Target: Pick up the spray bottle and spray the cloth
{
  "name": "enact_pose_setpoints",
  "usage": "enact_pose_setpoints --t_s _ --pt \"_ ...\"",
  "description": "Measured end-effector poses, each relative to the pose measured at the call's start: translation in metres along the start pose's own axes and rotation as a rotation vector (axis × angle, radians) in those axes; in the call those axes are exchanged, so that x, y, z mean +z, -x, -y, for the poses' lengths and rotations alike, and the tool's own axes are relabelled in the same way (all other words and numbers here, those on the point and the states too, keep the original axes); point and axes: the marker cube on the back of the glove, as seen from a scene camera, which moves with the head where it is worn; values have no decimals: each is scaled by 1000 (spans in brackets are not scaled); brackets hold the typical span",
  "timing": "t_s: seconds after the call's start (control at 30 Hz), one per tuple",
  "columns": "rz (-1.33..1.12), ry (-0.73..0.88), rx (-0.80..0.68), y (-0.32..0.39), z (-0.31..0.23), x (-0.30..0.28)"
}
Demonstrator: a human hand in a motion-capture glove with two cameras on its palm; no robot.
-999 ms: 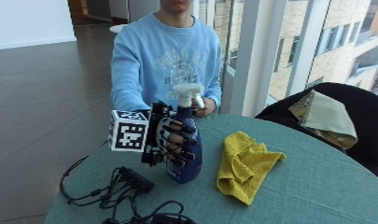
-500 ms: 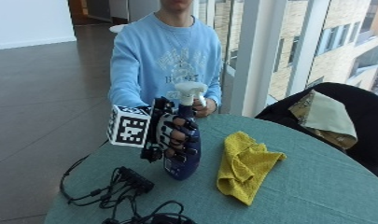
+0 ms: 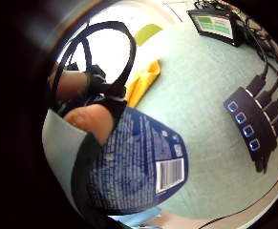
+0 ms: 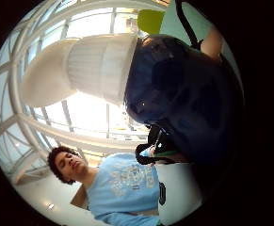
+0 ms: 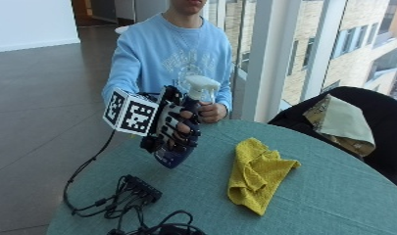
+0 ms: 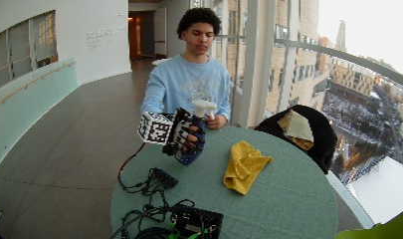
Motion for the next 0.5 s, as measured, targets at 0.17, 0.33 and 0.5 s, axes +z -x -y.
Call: enact_pose_setpoints --t_s 0.17,0.33,0.5 --pt "-114 109 32 12 4 -1" --pt "-212 204 110 22 11 3" --pt "-298 306 230 23 20 6"
